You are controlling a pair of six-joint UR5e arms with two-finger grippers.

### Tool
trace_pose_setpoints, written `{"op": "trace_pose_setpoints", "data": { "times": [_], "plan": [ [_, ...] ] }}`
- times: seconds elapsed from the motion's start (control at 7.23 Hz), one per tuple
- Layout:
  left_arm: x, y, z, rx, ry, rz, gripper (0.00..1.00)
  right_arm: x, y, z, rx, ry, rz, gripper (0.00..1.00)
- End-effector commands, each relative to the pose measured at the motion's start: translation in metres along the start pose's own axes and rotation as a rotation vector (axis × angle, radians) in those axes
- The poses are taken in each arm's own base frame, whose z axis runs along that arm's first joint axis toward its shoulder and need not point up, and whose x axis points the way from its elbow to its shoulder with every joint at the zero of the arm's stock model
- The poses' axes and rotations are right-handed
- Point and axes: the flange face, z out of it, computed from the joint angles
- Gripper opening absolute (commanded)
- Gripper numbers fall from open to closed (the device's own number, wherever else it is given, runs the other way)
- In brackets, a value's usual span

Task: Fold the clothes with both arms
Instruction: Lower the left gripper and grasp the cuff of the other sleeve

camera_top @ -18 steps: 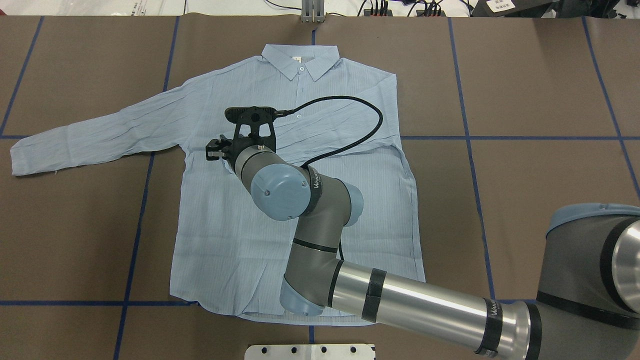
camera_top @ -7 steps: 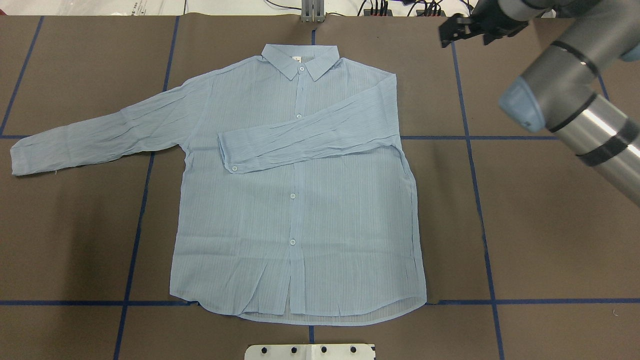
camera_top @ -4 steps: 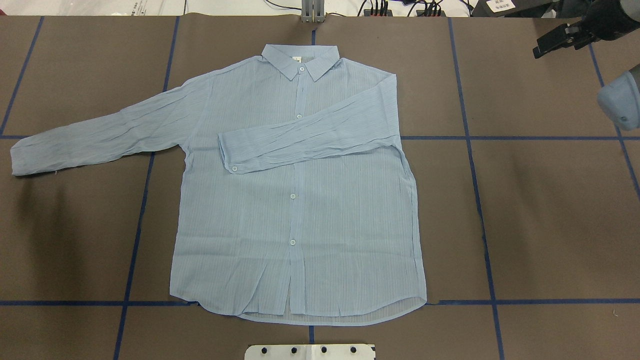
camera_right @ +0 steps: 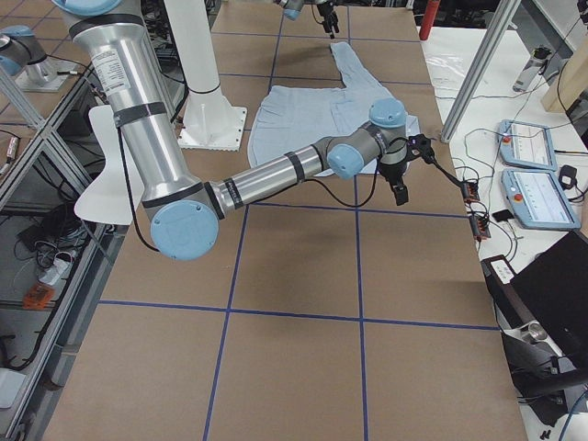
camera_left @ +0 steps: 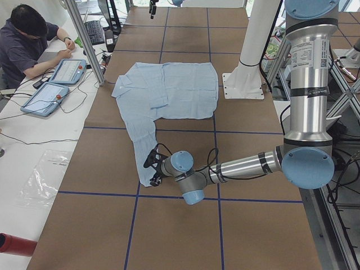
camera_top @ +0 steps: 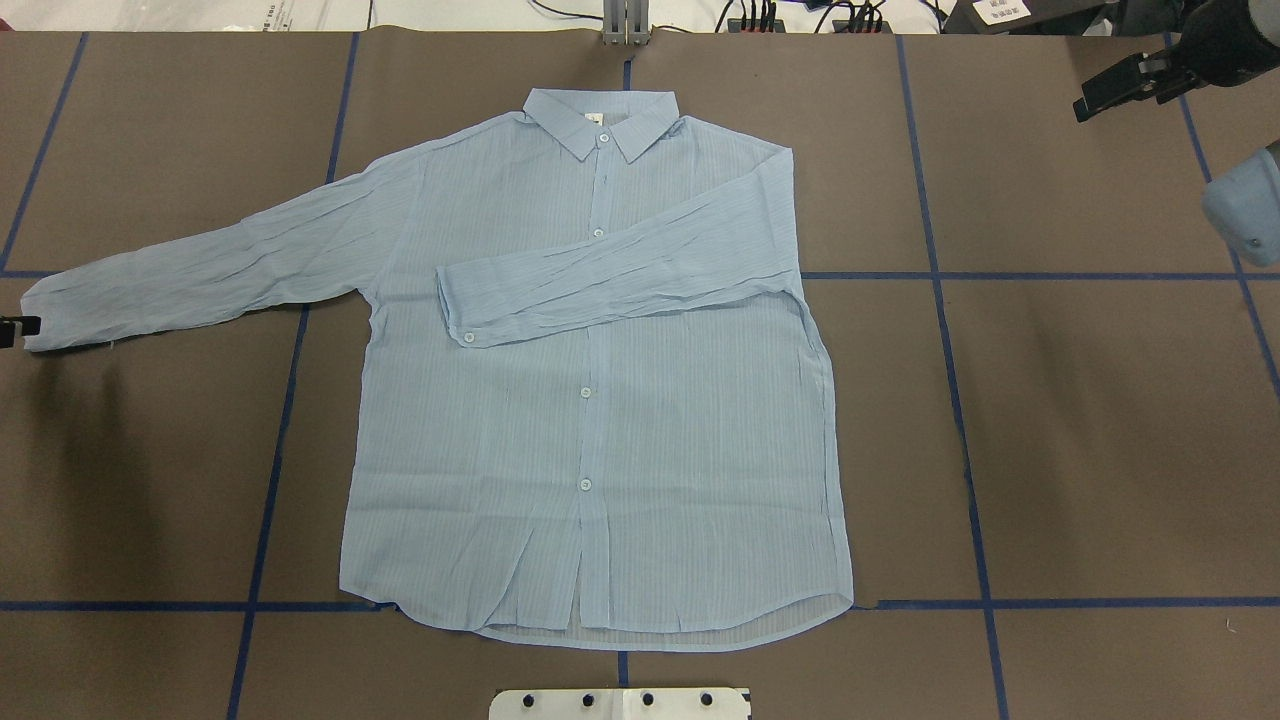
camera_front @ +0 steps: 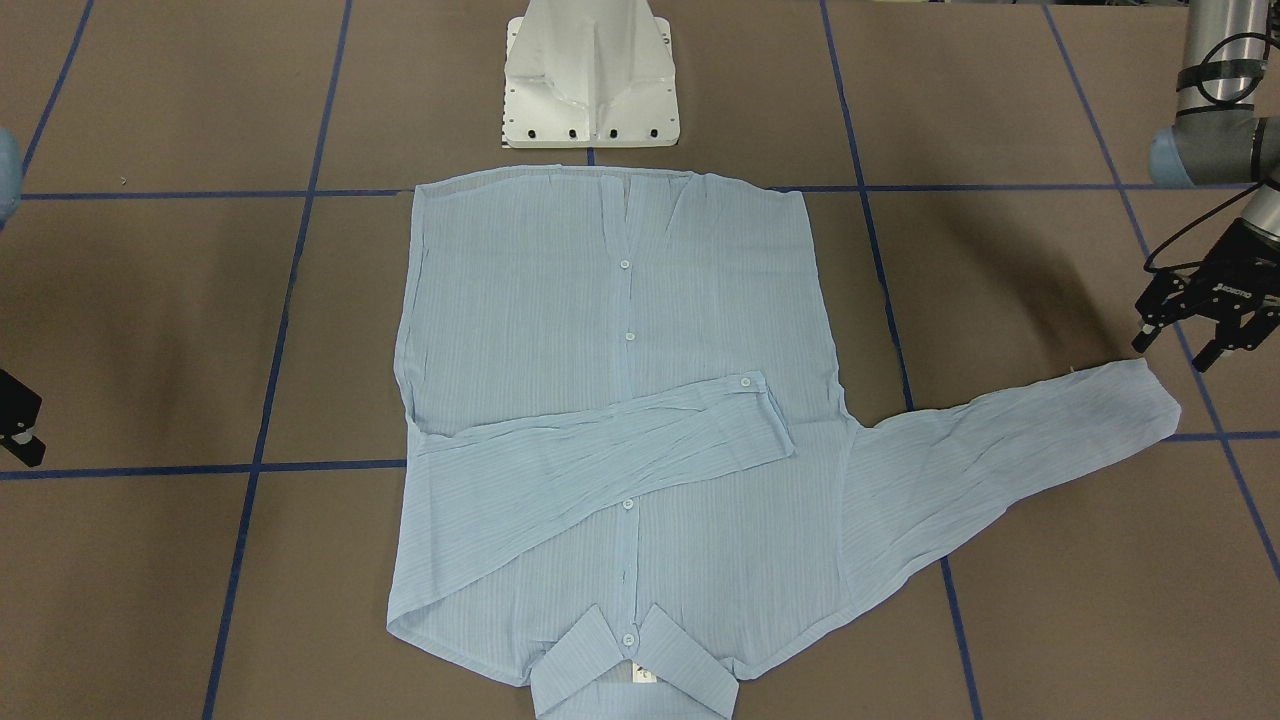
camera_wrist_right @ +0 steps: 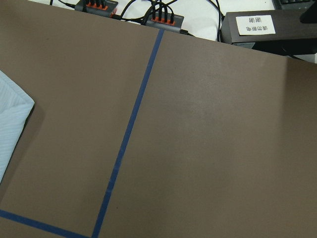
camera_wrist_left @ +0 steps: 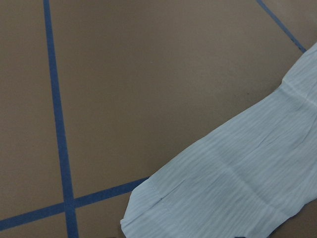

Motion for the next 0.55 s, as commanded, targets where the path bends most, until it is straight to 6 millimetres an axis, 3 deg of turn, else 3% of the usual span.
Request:
{"op": "trace_pose_setpoints", "data": {
  "times": [0.0,0.28,0.41],
  "plan": [
    [0.013,0.011,0.017,-0.023,-0.004,0.021,1.0,0.001,0.001,0.001,-0.002,0.001,0.002,1.0],
    [0.004,0.014,0.021,0.006,-0.068,0.016,0.95,0.002,0.001,0.001,-0.001,0.003,0.002,1.0],
    [0.001,0.012,0.021,0.021,-0.091,0.015,0.85,0.001,0.001,0.002,-0.002,0.002,0.001,1.0]
  ]
}}
